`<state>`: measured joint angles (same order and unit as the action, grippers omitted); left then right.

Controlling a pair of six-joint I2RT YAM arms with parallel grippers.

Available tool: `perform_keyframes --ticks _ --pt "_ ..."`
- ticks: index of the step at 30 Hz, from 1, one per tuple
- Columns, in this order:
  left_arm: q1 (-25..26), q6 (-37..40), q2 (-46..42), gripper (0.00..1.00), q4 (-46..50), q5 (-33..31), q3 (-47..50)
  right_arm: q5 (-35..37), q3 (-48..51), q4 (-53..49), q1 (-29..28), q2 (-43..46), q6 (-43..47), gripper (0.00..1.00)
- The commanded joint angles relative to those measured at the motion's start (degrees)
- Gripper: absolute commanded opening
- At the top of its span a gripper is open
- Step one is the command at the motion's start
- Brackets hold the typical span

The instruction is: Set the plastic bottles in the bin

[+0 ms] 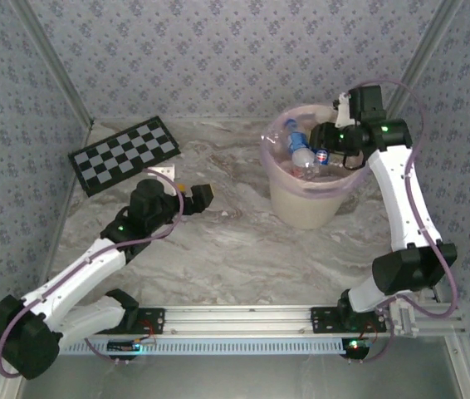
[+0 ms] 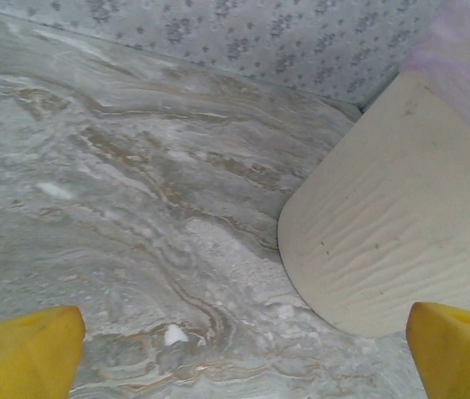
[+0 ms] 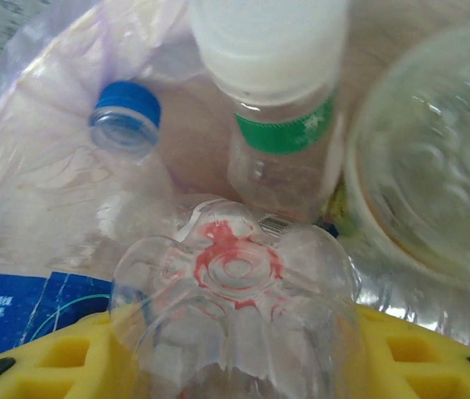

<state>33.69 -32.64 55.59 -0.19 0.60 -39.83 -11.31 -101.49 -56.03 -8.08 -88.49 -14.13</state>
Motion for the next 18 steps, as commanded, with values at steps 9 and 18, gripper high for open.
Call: perform_keyframes --ticks 9,18 --pt "-3.71 -1.11 -6.64 0.99 8.86 -0.80 -1.43 -8.84 -1.93 -0.62 -10.16 -9.01 -0.11 0.34" --pt "-3.82 0.29 -0.35 0.99 6.64 4.43 -11.05 3.18 -14.42 -7.18 -10.09 -9.62 3.03 0.61"
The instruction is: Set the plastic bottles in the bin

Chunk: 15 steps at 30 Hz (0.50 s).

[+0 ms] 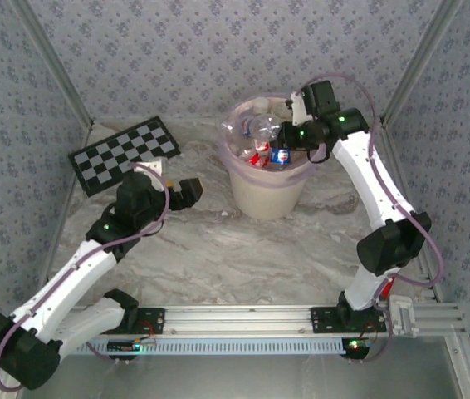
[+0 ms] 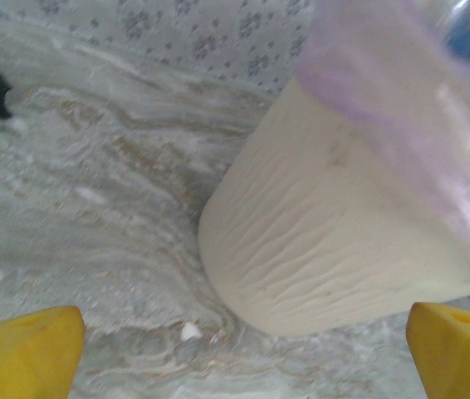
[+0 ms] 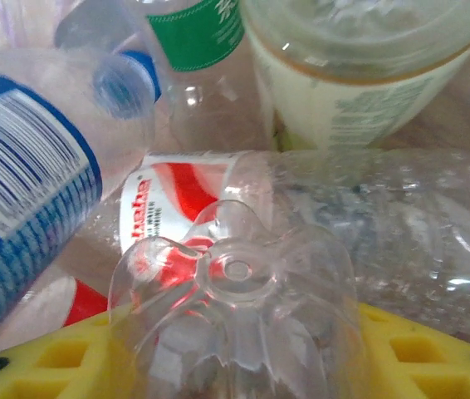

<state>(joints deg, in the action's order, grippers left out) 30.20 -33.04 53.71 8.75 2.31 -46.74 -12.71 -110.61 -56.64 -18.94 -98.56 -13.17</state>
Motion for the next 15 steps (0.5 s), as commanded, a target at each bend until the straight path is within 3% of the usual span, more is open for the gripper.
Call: perform_keyframes --ticks 1,4,8,11,15 --pt "-0.38 0.86 2.39 0.99 -2.59 3.13 -5.22 5.46 -7.31 -7.76 1.04 0.61 3.03 0.67" --pt "-0.32 1.02 5.16 0.99 -3.58 4.21 -7.80 7.13 -11.66 -10.16 2.06 1.30 5.03 0.82" --pt "-0.34 -0.32 8.02 0.99 -5.94 5.68 -10.36 7.87 -15.35 -11.10 2.88 3.12 6.86 0.89" --pt "-0.22 -1.53 10.54 0.99 -7.87 7.15 -12.71 6.57 -17.23 -8.96 2.87 4.80 7.50 0.89" --pt "1.10 -2.03 14.43 0.99 -8.84 7.57 -16.56 4.03 -19.07 -5.26 -1.75 5.10 7.19 0.79"
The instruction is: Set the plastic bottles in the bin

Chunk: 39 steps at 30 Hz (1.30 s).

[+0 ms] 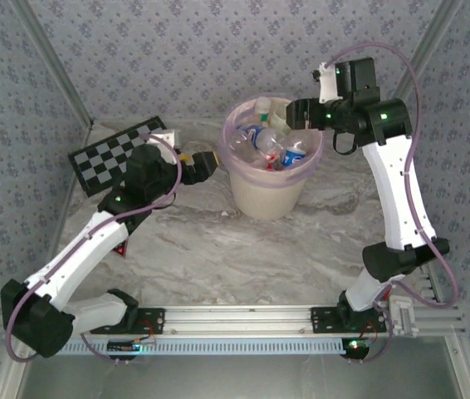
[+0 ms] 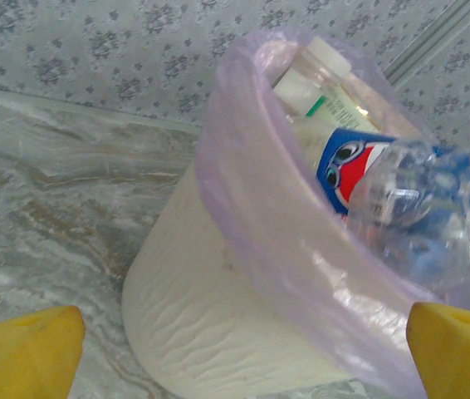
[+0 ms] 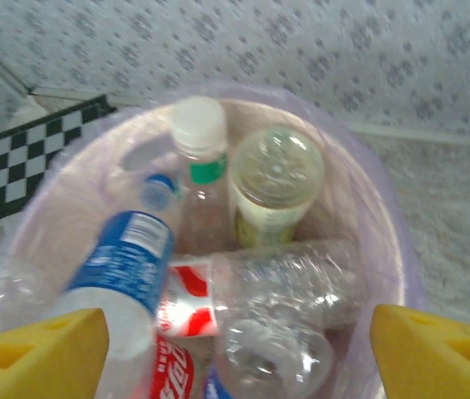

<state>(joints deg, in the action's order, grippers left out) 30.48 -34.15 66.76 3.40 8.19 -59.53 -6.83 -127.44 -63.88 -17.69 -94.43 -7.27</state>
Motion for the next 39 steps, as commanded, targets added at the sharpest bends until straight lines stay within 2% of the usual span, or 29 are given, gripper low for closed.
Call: perform_keyframes --ticks 1,7,13,18,22,27,31,33,39 --pt "1.35 -0.87 2.43 0.99 -3.40 1.40 -4.82 -1.63 -2.55 2.93 -4.51 0.58 1.21 0.75" --pt "3.30 -2.48 8.41 0.99 -2.62 -0.95 -9.63 4.14 -0.27 2.68 -9.87 -2.39 2.17 0.59" --pt "3.80 -3.06 12.81 0.99 0.25 -6.85 -12.57 6.84 15.79 8.26 -10.09 4.51 0.10 0.47" --pt "3.71 -3.11 16.91 0.98 -0.39 -7.75 -14.48 7.29 24.00 10.15 -8.81 7.49 -0.96 0.44" --pt "3.24 -3.61 20.36 0.98 -0.06 -7.20 -16.18 6.11 26.04 11.42 -8.42 8.38 -1.08 0.44" --pt "3.21 -3.66 20.18 0.98 -1.60 -6.41 -16.10 4.71 20.02 9.51 -8.26 8.46 -0.13 0.45" --pt "2.61 -2.03 19.22 0.99 0.53 -6.22 -17.62 3.93 15.38 8.46 -7.47 9.28 0.06 0.59" --pt "2.43 0.05 18.10 0.99 0.96 -5.75 -17.94 3.82 15.10 8.64 -6.51 10.40 -0.28 0.62" --pt "1.39 7.03 14.05 0.99 5.18 -3.80 -20.91 2.96 20.15 10.73 -0.86 15.80 -1.32 0.72"
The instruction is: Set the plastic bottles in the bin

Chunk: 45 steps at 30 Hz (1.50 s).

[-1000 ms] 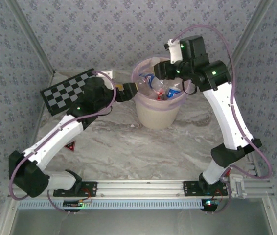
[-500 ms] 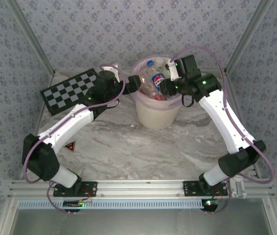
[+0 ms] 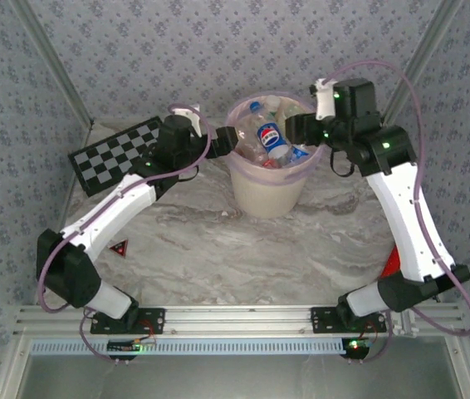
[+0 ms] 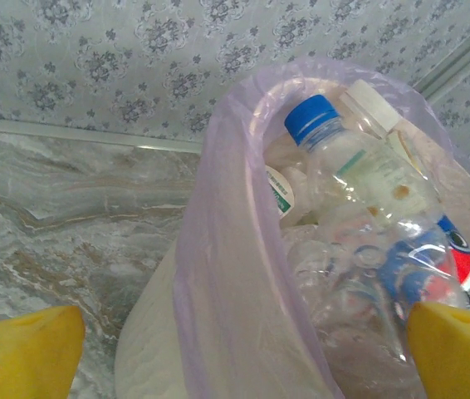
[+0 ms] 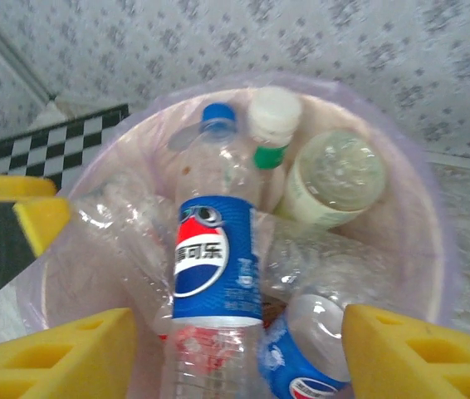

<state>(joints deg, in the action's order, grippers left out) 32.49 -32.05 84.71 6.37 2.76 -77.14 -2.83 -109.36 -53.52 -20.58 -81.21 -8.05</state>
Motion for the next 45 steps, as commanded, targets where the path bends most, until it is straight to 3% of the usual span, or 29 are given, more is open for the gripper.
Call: perform_keyframes --ticks 1,4,7,12,19,21,25,30,40,45 --pt "-0.66 6.21 -4.71 0.99 3.27 1.63 -3.89 -1.27 3.58 1.09 3.27 3.82 -0.69 0.75" --pt "-1.32 9.13 -7.22 0.99 5.88 1.22 -4.95 -2.10 7.91 2.83 7.67 7.66 -1.55 0.84" --pt "-2.54 12.68 -10.44 0.99 8.46 0.31 -4.92 -2.43 12.73 4.42 12.19 11.75 -2.47 1.00" --pt "-5.25 17.88 -18.15 0.99 15.11 -9.83 -0.51 3.19 24.18 8.86 17.45 19.13 -3.22 1.00" --pt "-10.19 22.24 -29.99 0.99 13.44 -28.66 19.56 12.10 45.18 18.75 22.59 28.19 -6.86 1.00" --pt "-12.44 21.80 -32.58 0.99 9.36 -31.40 27.75 13.85 51.93 23.76 22.68 30.43 -6.71 1.00" --pt "-17.66 21.07 -34.82 0.99 -0.03 -31.11 41.09 17.06 63.68 30.25 22.69 33.70 -6.04 1.00" --pt "-19.48 22.78 -30.97 0.99 -12.44 -30.96 49.63 19.42 76.46 39.42 22.64 35.50 -7.00 1.00" --pt "-19.83 29.94 -10.35 0.99 -36.23 -30.40 53.41 24.25 93.60 67.14 22.62 30.94 -6.33 1.00" --pt "-19.91 29.73 -3.40 0.99 -35.75 -29.50 48.30 23.93 94.93 73.03 22.60 25.84 -5.57 1.00"
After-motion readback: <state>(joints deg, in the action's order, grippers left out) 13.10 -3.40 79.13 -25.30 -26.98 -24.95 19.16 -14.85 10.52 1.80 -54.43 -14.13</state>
